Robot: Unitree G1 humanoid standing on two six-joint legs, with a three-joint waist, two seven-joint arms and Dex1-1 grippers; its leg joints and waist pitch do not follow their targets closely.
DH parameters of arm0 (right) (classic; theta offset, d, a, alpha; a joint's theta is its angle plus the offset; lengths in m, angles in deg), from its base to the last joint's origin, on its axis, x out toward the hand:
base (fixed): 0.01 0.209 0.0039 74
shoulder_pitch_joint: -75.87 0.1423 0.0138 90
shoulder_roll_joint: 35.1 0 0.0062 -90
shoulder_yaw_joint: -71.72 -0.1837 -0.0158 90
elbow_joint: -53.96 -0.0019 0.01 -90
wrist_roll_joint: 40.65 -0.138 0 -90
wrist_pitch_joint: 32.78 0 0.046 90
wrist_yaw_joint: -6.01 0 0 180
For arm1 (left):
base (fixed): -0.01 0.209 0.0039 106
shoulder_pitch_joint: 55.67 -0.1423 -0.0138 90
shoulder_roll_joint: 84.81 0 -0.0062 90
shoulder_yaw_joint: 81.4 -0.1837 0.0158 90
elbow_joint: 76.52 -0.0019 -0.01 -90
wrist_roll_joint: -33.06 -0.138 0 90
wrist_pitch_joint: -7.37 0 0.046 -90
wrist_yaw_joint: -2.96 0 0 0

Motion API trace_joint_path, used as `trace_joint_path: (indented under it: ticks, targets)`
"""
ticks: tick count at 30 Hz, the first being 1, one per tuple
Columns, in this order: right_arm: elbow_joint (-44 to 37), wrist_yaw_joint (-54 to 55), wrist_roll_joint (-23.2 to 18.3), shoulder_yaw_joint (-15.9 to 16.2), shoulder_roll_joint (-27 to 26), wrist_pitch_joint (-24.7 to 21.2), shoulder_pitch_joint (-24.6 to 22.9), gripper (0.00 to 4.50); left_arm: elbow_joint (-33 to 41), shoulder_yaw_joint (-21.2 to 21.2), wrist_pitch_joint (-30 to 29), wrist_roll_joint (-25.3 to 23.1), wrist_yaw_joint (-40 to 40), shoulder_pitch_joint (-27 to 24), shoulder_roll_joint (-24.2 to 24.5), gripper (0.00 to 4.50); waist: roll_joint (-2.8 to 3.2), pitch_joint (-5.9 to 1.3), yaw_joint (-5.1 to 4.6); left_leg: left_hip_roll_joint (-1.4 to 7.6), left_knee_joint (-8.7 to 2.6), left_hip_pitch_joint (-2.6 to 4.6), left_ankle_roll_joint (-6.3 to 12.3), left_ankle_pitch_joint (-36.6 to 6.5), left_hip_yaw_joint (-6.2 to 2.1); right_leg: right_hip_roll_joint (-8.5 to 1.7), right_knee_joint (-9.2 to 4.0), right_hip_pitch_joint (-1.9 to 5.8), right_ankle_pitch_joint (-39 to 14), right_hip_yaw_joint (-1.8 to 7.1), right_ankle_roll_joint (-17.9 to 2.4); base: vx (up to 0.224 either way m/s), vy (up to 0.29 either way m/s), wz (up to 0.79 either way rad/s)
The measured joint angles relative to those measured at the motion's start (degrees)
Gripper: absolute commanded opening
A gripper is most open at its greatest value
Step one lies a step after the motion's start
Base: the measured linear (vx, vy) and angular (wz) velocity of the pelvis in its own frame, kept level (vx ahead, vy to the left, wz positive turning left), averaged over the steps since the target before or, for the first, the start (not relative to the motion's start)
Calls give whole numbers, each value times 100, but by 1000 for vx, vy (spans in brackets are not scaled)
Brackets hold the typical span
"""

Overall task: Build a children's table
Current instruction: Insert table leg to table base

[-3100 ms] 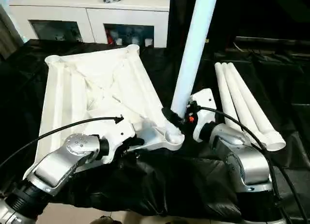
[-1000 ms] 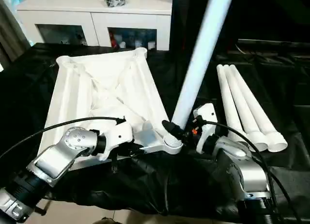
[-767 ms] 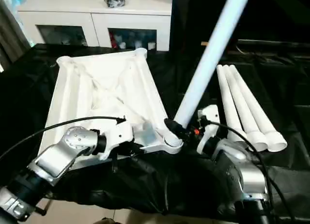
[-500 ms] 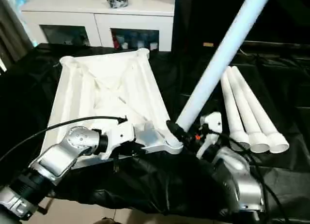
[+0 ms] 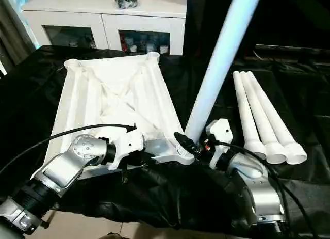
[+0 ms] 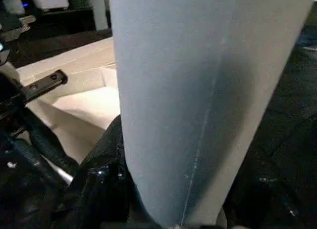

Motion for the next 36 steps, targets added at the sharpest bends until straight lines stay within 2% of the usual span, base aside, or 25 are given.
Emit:
trace_joint_path:
  ticks: [15,22,28,32,36]
  targets:
    - [301,-787,-21,122,192,169,227,190,-496,-1,517,-2,-606,294,121,0,6,-13,0,2,-7,-1,0,0,0,0,-4,6,7,-1,-13,0,0,0]
    - [347,-924,4,195,244,222,295,190,-1138,-22,843,-55,-941,699,66,0,26,-11,9,2,-8,-1,0,0,1,0,-8,8,7,-2,-13,0,0,0]
    - [348,-960,5,194,246,251,287,190,-1333,39,945,-47,-1049,756,4,0,34,-12,8,3,-9,-1,0,0,2,0,-10,9,7,-2,-13,0,0,0]
    - [443,-730,33,132,86,275,303,190,-1434,126,905,-50,-960,756,-118,0,34,-11,-1,3,-9,6,0,0,3,0,-8,12,8,-1,-14,0,0,0]
    - [817,66,301,26,-205,492,500,190,-1477,256,555,-126,-357,755,-429,0,28,-6,-33,2,-9,16,-1,-1,4,0,-9,13,5,4,-10,0,0,0]
